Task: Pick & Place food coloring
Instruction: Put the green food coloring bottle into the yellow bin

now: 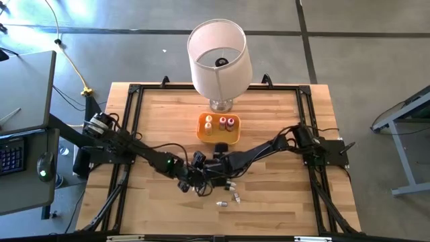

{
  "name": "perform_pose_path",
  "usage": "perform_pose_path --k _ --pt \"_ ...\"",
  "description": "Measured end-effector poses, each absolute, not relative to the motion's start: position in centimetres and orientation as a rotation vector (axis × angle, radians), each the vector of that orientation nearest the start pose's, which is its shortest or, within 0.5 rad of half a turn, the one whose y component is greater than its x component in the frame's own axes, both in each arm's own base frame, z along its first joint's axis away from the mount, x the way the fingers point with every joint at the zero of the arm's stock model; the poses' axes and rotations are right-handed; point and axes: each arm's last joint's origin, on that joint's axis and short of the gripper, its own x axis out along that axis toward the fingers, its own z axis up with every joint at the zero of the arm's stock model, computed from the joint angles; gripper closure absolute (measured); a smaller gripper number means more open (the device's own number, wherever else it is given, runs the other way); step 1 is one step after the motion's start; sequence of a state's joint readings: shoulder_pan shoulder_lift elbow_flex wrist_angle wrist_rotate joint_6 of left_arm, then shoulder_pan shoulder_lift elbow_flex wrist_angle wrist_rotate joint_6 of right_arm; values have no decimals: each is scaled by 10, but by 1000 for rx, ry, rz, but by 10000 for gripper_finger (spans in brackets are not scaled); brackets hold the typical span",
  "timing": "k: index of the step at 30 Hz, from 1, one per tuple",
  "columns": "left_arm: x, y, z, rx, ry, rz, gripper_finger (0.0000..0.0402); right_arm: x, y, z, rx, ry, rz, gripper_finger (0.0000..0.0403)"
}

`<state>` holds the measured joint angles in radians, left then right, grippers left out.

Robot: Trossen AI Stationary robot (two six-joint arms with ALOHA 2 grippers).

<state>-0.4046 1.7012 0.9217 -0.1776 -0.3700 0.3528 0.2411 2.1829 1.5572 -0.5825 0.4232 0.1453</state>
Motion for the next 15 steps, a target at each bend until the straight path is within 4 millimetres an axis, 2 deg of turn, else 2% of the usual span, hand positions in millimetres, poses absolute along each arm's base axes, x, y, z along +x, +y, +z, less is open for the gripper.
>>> perform_pose_path --k 6,11,15 --pt "305 -118 160 682 869 -201 214 420 101 142 -290 1169 -226 323" --pt "309 -109 160 612 874 -192 214 415 108 163 -289 1125 -208 324" --pt "316 -103 163 578 823 -164 214 406 113 190 -297 1082 -209 333"
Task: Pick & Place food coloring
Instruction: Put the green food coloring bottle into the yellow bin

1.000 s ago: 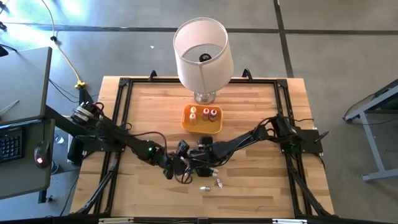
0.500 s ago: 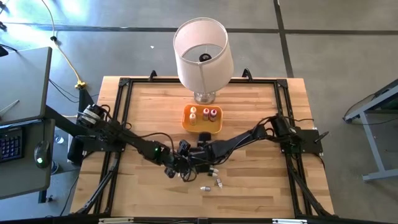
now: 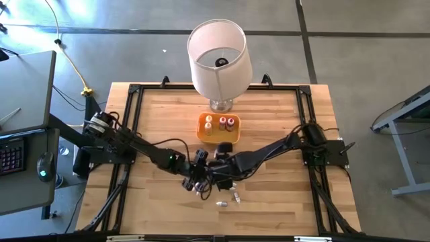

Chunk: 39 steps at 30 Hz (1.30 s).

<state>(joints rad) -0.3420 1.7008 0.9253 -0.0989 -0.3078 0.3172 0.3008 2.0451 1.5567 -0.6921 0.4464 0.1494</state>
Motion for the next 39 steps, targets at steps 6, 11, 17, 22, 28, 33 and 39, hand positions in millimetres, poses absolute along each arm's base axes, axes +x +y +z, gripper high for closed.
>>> perform_pose_path --k 6,11,17,22,28,33,39 --pt "319 -105 166 550 775 -187 214 370 119 241 -304 1077 -245 356" --pt "327 -107 180 523 765 -156 214 323 123 282 -314 1052 -439 388" --pt "346 -112 195 549 889 -120 214 279 137 311 -310 843 -682 398" --pt "375 -117 186 542 1055 -106 214 265 151 307 -335 771 -681 401" --pt "394 -124 186 568 1152 -119 214 242 140 251 -204 886 -609 402" --pt "397 -125 190 558 1154 -114 214 224 114 213 -30 822 -471 402" --pt "394 -125 188 489 1199 -111 214 210 86 175 95 516 -10 402"
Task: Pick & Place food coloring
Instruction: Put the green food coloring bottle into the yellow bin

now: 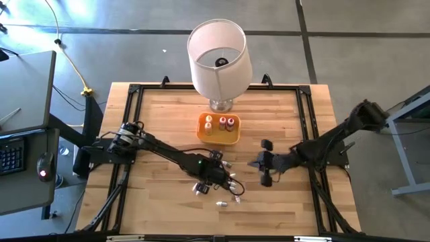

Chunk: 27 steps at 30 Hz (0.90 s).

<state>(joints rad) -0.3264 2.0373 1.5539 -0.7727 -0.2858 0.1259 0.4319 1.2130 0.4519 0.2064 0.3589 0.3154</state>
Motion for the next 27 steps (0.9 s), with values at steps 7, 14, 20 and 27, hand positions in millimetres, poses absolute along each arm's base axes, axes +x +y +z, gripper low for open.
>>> perform_pose_path --k 7,14,20,27 --pt "392 -124 183 481 1213 -122 214 175 58 140 116 191 35 403" --pt "395 -121 176 477 1228 -115 214 158 49 126 100 183 -63 403" --pt "398 -112 170 461 1250 -115 214 158 49 126 49 181 -55 403" --pt "402 -106 159 452 1281 -122 214 159 48 126 29 180 -55 403"
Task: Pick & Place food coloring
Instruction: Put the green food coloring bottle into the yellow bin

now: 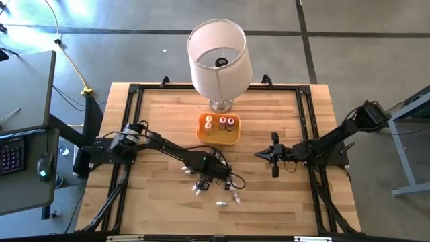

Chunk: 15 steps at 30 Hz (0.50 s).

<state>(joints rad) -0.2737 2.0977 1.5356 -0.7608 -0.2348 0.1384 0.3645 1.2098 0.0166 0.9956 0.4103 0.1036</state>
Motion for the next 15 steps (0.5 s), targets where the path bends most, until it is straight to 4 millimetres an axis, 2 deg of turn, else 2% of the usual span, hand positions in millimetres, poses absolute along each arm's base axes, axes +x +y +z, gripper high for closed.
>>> perform_pose_path --k 15 --pt "402 -106 158 468 1321 -128 214 159 48 126 28 183 -54 403"
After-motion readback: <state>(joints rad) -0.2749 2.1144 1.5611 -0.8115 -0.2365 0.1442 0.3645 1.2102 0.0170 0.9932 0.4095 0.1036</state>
